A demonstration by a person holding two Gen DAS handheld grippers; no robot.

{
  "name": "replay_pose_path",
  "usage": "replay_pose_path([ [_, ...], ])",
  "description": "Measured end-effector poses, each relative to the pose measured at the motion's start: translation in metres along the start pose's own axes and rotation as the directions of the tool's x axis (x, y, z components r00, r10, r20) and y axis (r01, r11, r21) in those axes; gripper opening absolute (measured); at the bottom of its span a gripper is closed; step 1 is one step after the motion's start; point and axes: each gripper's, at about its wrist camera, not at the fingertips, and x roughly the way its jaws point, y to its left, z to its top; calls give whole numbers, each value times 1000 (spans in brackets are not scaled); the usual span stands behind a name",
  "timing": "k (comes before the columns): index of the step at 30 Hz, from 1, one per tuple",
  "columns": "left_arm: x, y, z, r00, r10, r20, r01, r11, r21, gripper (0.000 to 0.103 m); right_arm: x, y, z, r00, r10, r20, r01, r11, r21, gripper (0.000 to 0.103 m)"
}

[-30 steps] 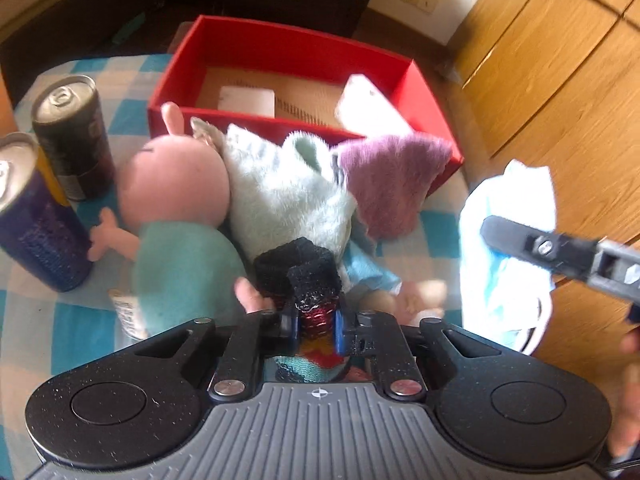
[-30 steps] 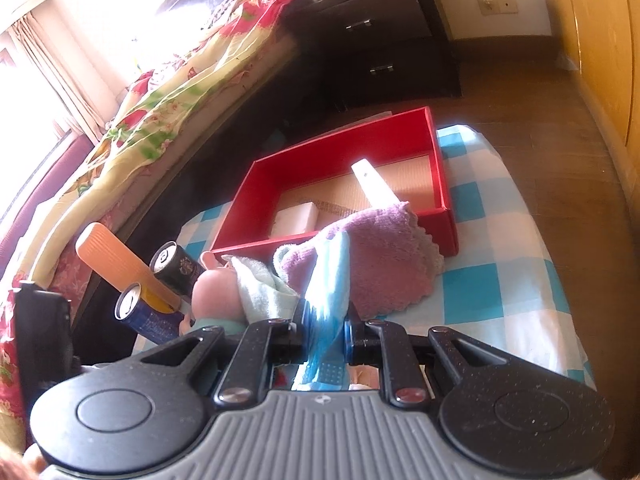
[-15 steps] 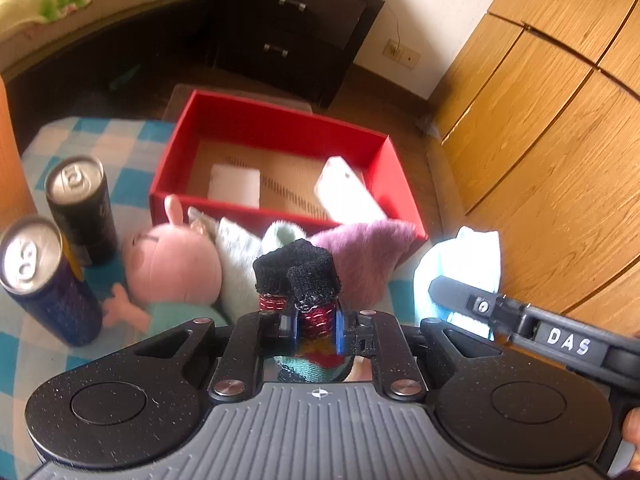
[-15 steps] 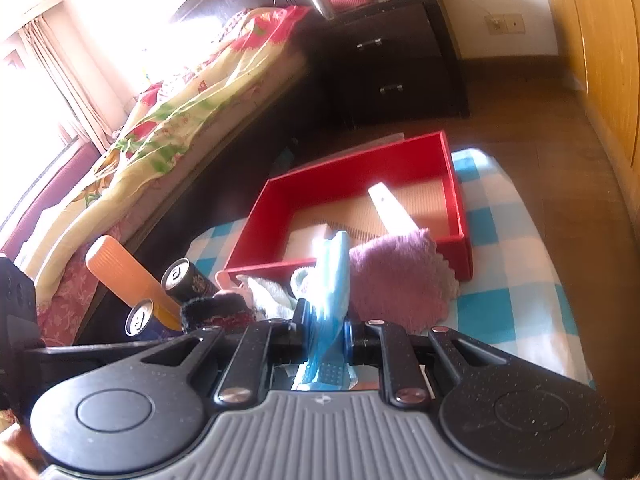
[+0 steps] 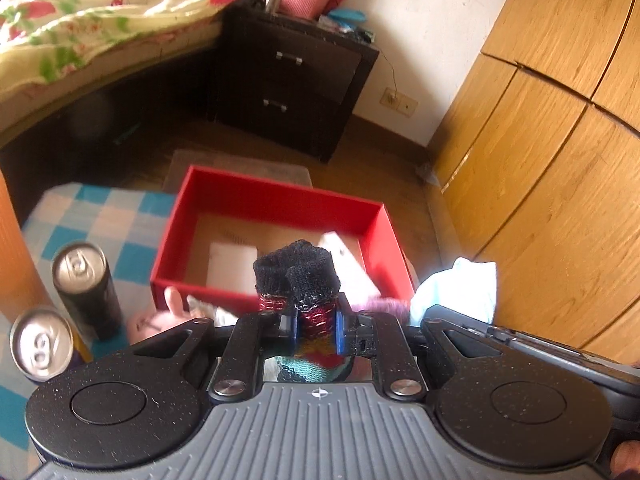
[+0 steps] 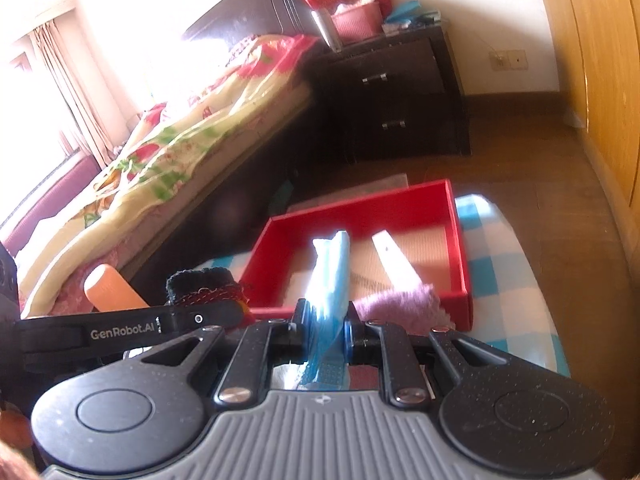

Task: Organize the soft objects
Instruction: 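Carry the sock and mask over the red box and open both tools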

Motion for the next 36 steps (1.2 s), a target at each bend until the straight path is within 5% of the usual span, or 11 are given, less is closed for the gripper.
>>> replay_pose_path([
  [36, 55, 15, 40, 997, 59, 56, -61, 998, 25, 18, 76, -16, 57, 992, -94, 86, 100, 993, -68, 0],
])
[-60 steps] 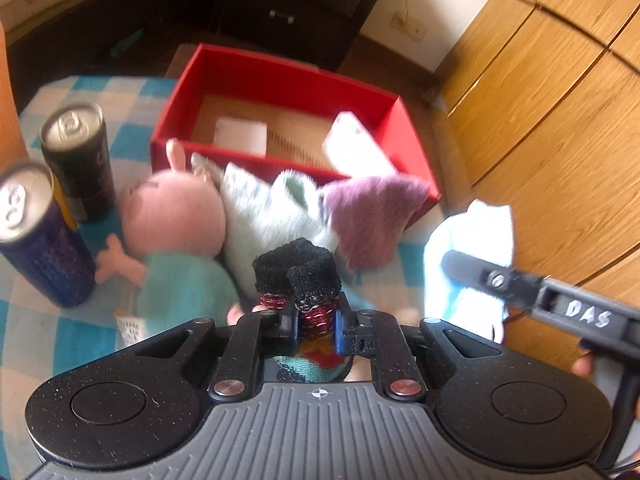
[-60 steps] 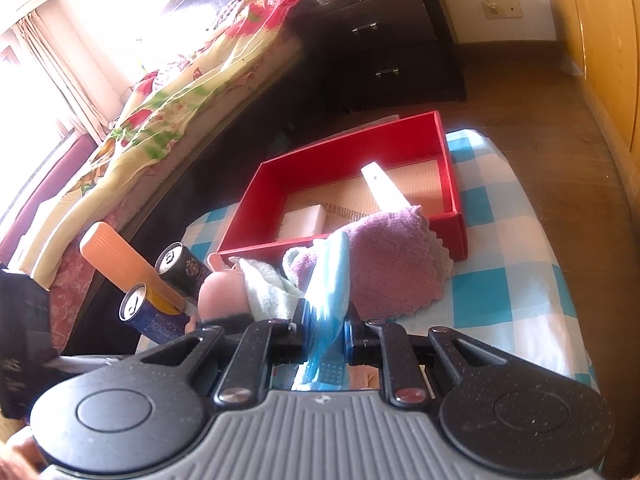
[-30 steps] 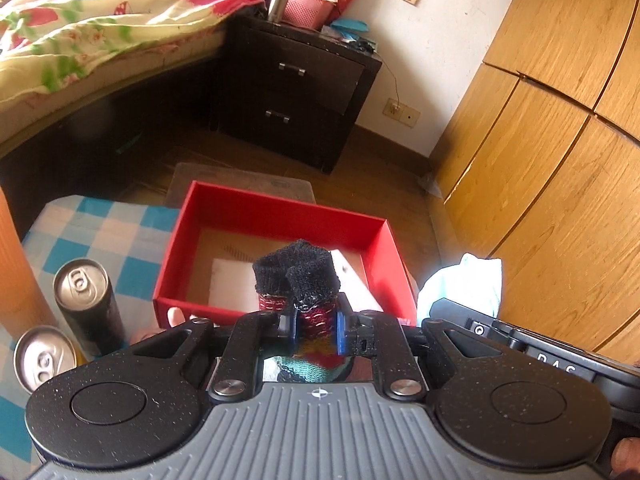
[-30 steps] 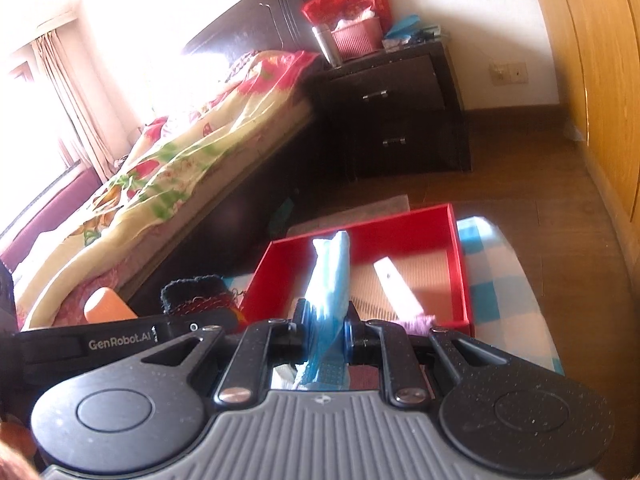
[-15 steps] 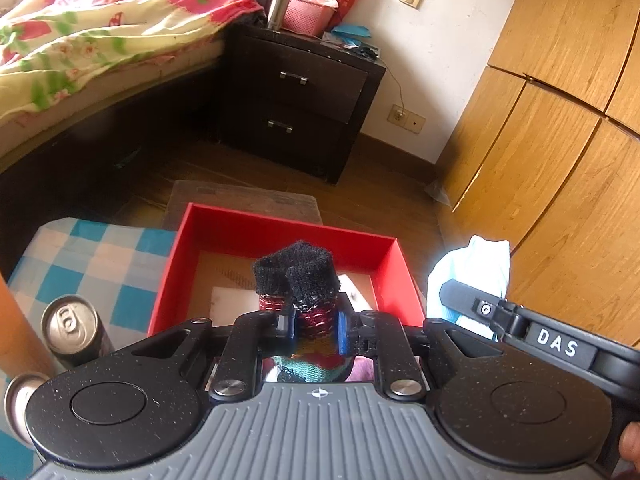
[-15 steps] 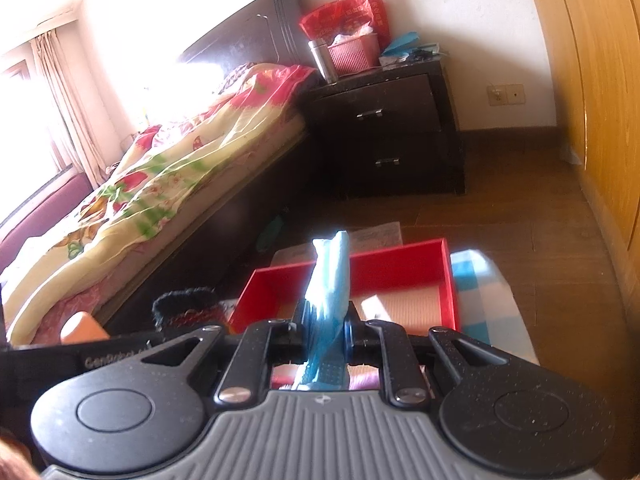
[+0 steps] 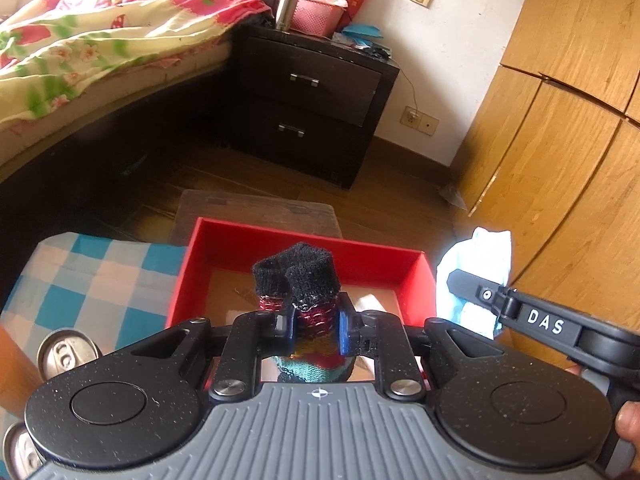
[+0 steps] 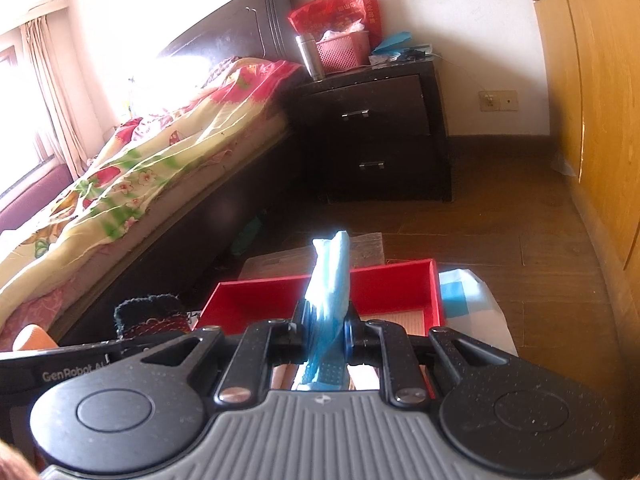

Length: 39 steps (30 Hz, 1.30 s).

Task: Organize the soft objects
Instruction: 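Carry the sock and mask over the red box and open both tools, then reach the left tool toward the pink pig plush while the right tool reaches toward the white teddy bear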

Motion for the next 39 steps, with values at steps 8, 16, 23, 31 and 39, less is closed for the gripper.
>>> replay_pose_path([
  [8, 35, 15, -1, 1000, 16, -13, -16, 1000, -19, 20, 33, -9, 1, 1000, 7, -3, -7, 1000, 9, 0],
  [16, 53, 24, -10, 999, 40, -35, -40, 999, -13, 38, 64, -16, -8, 999, -29, -33, 28, 1000, -3, 16],
  [23, 38, 17, -6, 999, 33, -13, -33, 999, 0, 46, 55, -27, -3, 999, -38, -32, 39, 998, 58, 30],
  [31, 14, 8, -10, 999, 40, -28, -40, 999, 12, 53, 25, -14, 2, 999, 13, -42, -10, 997, 80, 32],
  [39, -25, 16, -40, 994, 59, -87, -59, 998, 9, 55, -13, 0, -14, 993, 70, -91, -63, 994, 85, 34],
])
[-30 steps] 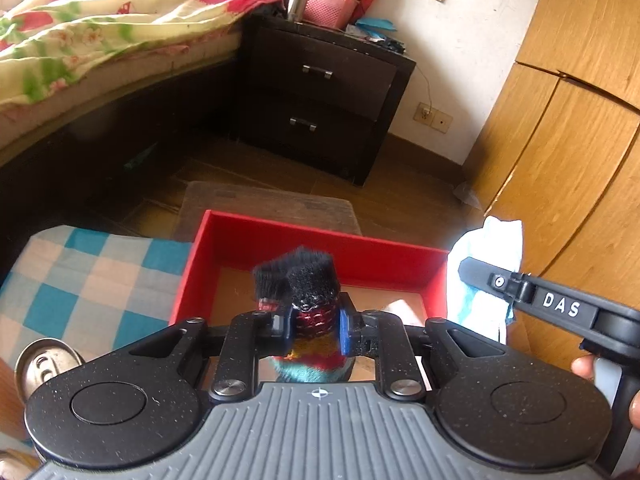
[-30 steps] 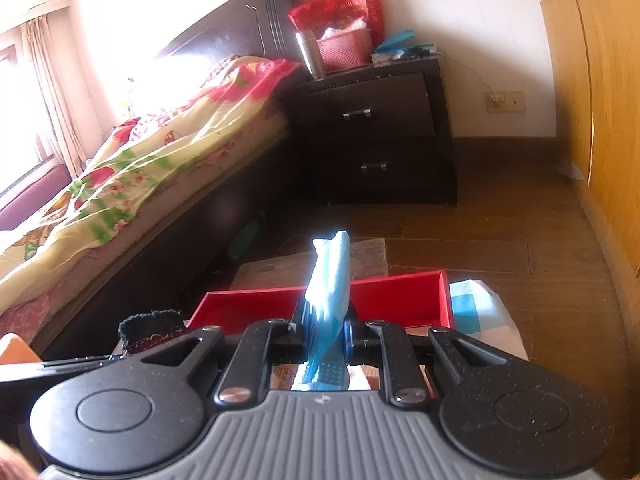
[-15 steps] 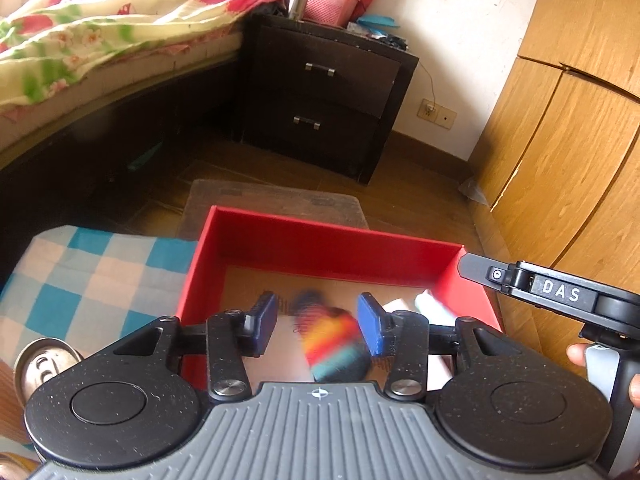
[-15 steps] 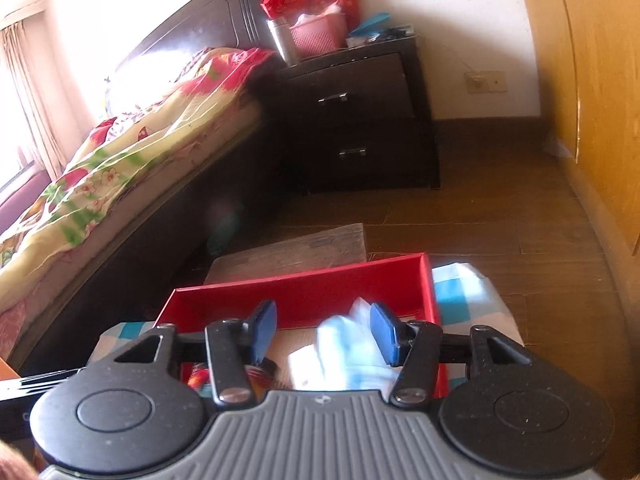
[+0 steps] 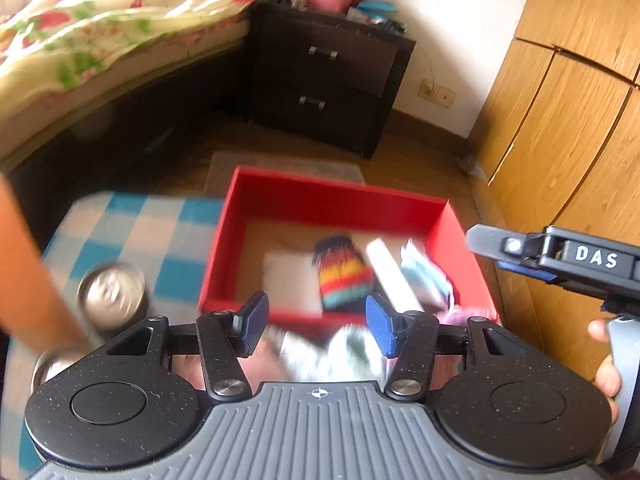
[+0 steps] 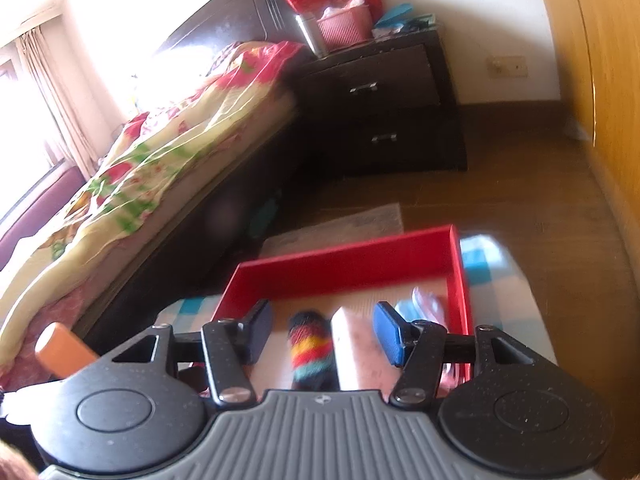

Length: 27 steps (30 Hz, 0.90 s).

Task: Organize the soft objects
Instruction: 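Reach the left tool toward the pink pig plush while the right tool reaches toward the white teddy bear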

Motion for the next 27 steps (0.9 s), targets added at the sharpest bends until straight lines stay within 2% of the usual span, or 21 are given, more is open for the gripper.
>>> replay_pose_path([
  [4, -6, 7, -26, 998, 22, -55, -23, 1000, -11, 55, -8, 6, -20, 999, -5, -40, 4, 1000, -14, 34],
  [10, -10, 15, -49, 994, 4, -108, -10, 999, -53, 55, -23, 15, -51, 995, 21, -99, -23, 999, -27, 34],
  [17, 0, 13, -54, 987, 106, -121, -110, 994, -23, 56, -34, 22, -69, 990, 57, -130, -62, 997, -36, 34],
  [27, 19, 9, -55, 971, 178, -162, -178, 984, 13, 72, -35, 20, -72, 986, 69, -153, -75, 996, -38, 34],
])
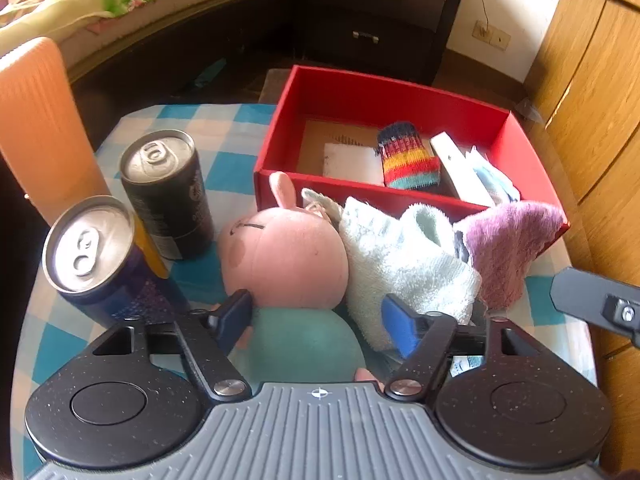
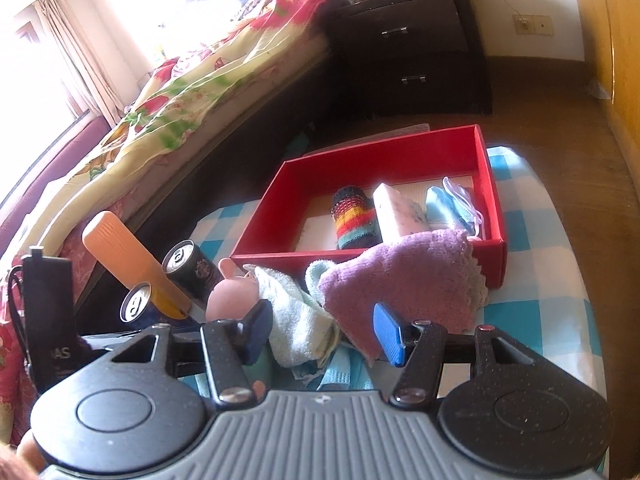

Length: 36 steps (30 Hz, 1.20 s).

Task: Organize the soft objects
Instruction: 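Reach the left tool toward the pink pig plush while the right tool reaches toward the white teddy bear, then grasp the pink pig plush with the left tool while the right tool grasps the white teddy bear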

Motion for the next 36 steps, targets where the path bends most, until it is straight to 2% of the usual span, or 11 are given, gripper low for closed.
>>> replay_pose_path([
  [3, 1, -2, -2, 1000, 13, -15, -13, 1000, 0, 74, 0, -3, -4, 1000, -13, -14, 13, 1000, -7, 34],
  [8, -4, 0, -6, 999, -24, -49, 23, 1000, -10, 74, -5, -10, -4, 1000, -18, -11, 18, 1000, 4, 34],
  [14, 13, 3, -12, 995, 34, -89, -36, 999, -29, 76, -3, -14, -4, 1000, -15, -27, 16, 1000, 12, 34],
  [17, 28, 7, -13, 990, 60, -126, -67, 997, -46, 72, -2, -13, -6, 999, -10, -39, 10, 1000, 1, 34],
  [20, 25, 10, -13, 991, 35, -128, -43, 997, -58, 70, -2, -14, -7, 998, -28, -47, 27, 1000, -10, 34],
  [23, 22, 14, -17, 989, -28, -147, 14, 995, -94, 69, -2, -19, -9, 997, -49, -66, 50, 999, 11, 34],
  [26, 17, 9, -24, 987, -39, -155, 29, 997, -65, 69, -4, -21, -19, 994, -65, -88, 67, 998, 14, 34],
  [30, 11, 7, -33, 984, -61, -169, 52, 997, -53, 69, 3, -22, -39, 984, -82, -157, 87, 996, 22, 34],
  [33, 7, 6, -40, 981, -75, -179, 68, 997, -44, 69, 10, -22, -52, 972, -106, -208, 111, 994, 15, 44],
  [36, 2, 3, -46, 978, -91, -188, 86, 996, -32, 69, 16, -22, -61, 963, -144, -230, 147, 989, -5, 45],
])
